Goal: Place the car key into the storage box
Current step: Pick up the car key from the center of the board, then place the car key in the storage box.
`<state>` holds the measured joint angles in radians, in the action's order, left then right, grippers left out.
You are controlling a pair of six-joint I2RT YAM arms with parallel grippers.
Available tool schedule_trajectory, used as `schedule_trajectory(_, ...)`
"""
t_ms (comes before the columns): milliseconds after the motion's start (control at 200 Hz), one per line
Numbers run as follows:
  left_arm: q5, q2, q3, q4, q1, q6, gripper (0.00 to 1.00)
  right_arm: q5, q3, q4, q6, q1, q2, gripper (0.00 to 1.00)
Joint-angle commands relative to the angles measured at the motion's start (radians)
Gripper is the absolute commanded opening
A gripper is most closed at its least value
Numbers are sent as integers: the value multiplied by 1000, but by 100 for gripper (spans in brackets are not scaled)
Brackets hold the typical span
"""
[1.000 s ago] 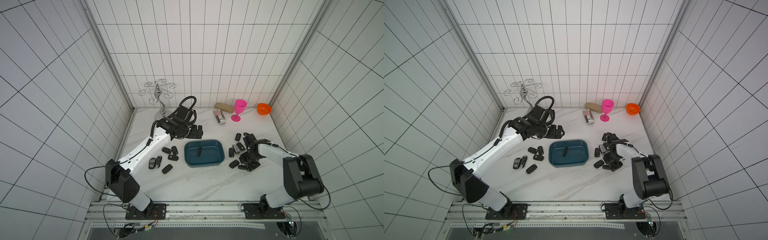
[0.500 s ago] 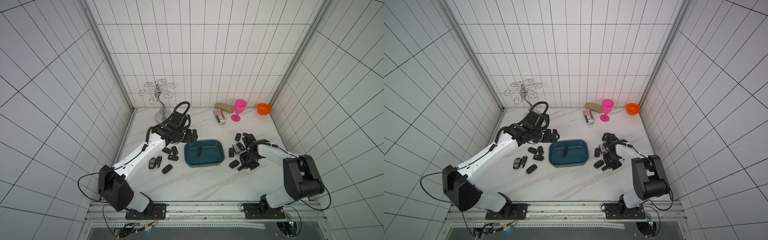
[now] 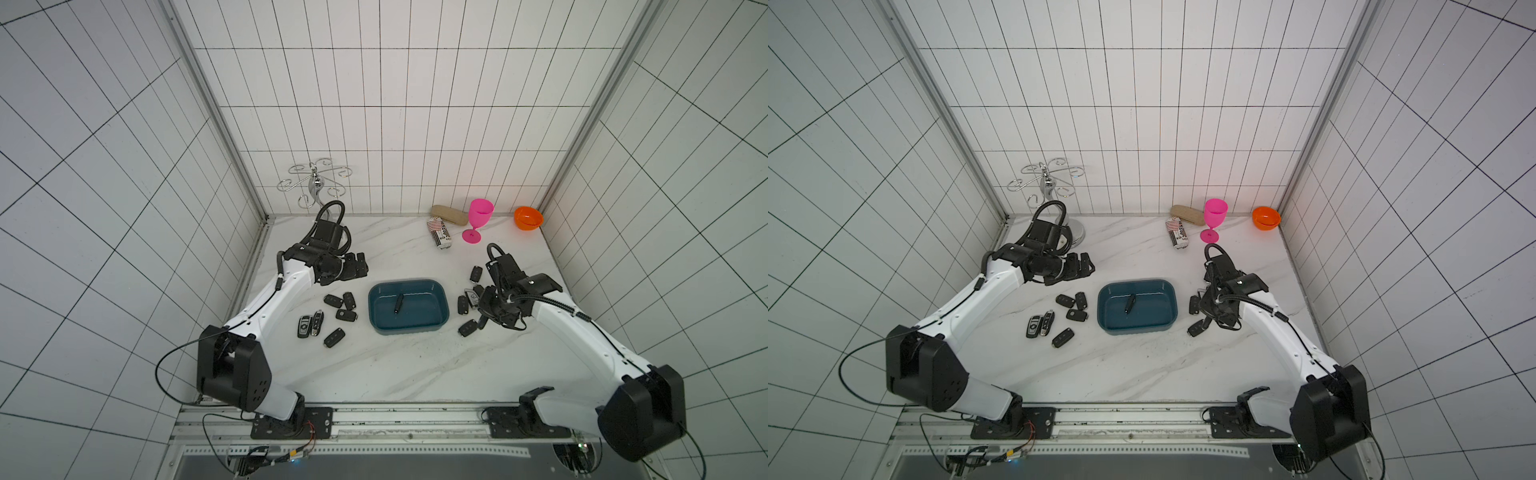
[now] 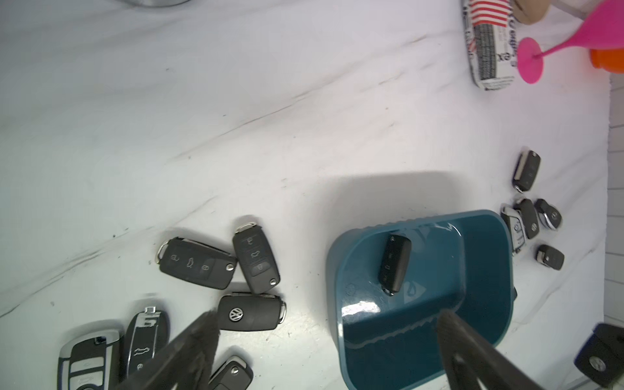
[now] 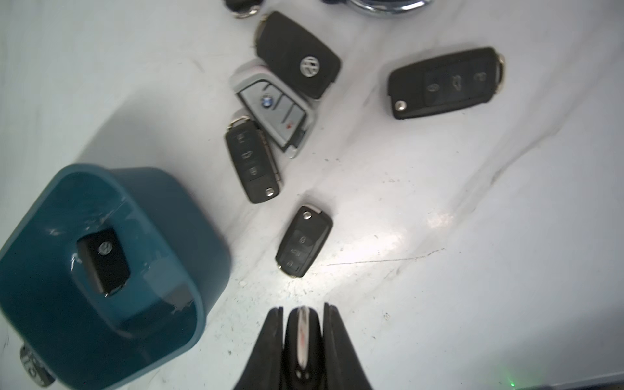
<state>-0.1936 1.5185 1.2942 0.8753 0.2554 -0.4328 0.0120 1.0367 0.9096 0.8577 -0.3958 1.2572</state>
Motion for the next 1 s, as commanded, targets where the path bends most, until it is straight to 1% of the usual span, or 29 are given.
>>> schedule_trajectory(0, -48, -6, -31, -6, -58, -47, 98, -11, 92, 71, -76, -93, 39, 0)
schedule_trajectory(100, -79, -14, -60, -43, -100, -72, 98, -21, 142, 31, -84, -178, 109, 0)
schedule_trajectory(250, -25, -12, -46, -32, -111, -78, 98, -10, 221, -22, -94, -264, 270, 0)
schedule_trajectory(365, -14, -9, -31, 7, -113, -34, 98, 17, 258, -72, -102, -302, 379, 0)
schedule_trajectory(475, -2, -18, -39, 15, -114, -20, 98, 22, 273, -115, -113, -319, 447, 0)
schedule_trajectory(595, -20, -25, -51, 14, -115, -17, 98, 28, 276, -160, -126, -327, 473, 0)
schedule_trajectory(819, -44, -9, -56, 9, -116, -17, 98, 62, 342, -152, -132, -327, 510, 0)
schedule_trajectory(994, 39, -34, -91, -32, -119, -56, 98, 53, 417, -90, -138, -324, 589, 0)
